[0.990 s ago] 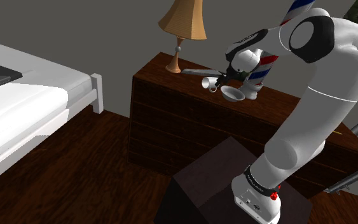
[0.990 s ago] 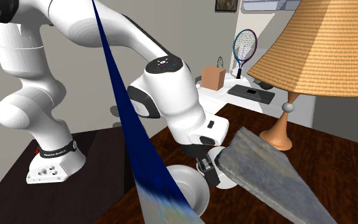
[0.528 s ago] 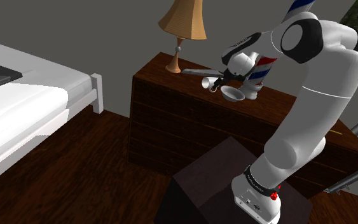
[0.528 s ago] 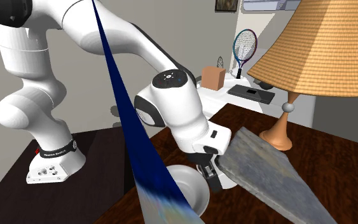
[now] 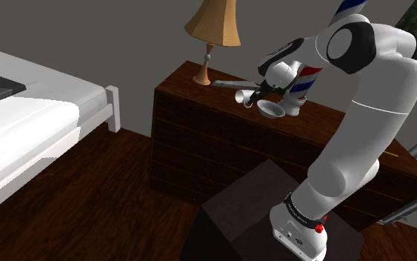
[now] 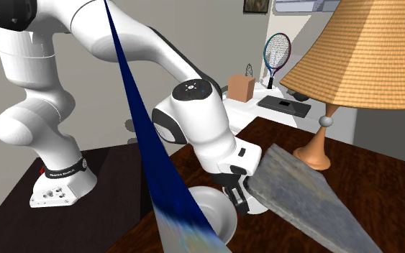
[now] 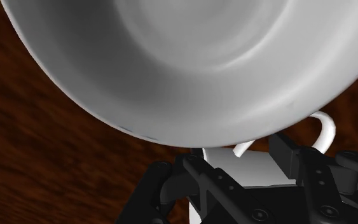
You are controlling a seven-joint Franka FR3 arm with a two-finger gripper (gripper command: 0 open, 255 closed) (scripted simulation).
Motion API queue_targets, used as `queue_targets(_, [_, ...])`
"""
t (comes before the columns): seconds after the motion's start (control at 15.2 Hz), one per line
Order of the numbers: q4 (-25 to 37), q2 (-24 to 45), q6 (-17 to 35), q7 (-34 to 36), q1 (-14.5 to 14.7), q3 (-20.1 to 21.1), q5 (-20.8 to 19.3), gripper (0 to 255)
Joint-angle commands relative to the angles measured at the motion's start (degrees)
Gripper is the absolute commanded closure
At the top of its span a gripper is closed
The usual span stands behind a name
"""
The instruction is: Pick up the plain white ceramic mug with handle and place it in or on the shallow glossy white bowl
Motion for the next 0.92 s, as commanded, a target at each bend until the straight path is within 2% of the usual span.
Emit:
queue_targets(0.0, [0.0,0.0,0.0,0.0,0.0,0.0,0.0,255])
queue_targets(0.4, [0.0,0.0,0.0,0.0,0.0,0.0,0.0,255])
queue_targets(0.86, [1.0,-3.6,-3.9,4.0,1.2,-1.7,-4.7,255])
